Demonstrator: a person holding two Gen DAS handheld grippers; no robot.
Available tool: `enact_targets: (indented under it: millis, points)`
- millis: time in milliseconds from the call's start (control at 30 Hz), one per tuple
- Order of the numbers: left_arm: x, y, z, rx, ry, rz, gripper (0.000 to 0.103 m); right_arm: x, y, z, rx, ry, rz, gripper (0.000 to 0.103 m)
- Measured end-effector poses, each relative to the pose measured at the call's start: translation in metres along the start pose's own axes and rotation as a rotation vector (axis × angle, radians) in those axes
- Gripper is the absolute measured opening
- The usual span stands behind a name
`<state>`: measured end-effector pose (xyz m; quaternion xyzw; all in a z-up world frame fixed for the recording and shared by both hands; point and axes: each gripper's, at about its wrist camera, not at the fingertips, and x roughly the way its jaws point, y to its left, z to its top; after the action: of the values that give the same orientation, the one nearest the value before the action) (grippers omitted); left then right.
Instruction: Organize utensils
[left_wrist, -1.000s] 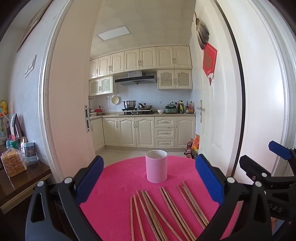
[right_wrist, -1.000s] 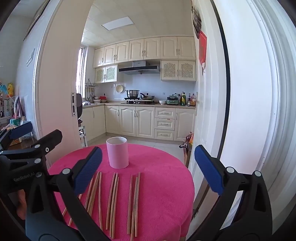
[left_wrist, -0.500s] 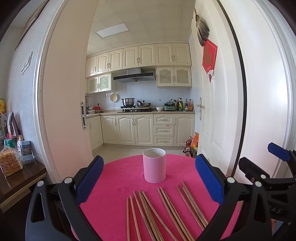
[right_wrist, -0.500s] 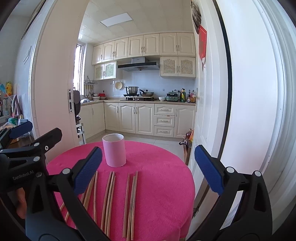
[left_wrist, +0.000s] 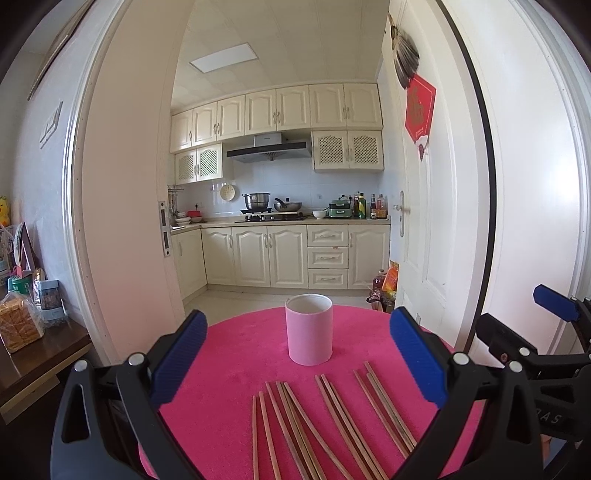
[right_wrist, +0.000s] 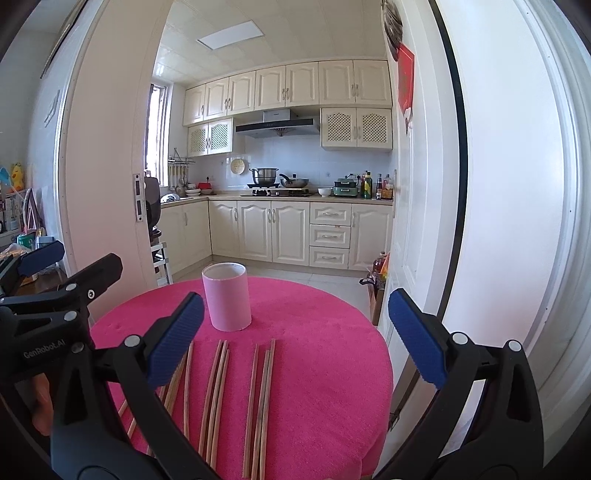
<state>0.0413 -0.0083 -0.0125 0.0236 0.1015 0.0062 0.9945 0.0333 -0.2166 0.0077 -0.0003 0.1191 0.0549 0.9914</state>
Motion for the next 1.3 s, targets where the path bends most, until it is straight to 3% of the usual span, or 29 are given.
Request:
enact_targets:
  millis: [1300]
  points:
    - [0.02, 0.0, 0.0, 0.007, 0.024, 0.007, 0.097, 0.018, -0.002, -0.005, 0.029, 0.039, 0.01, 0.097]
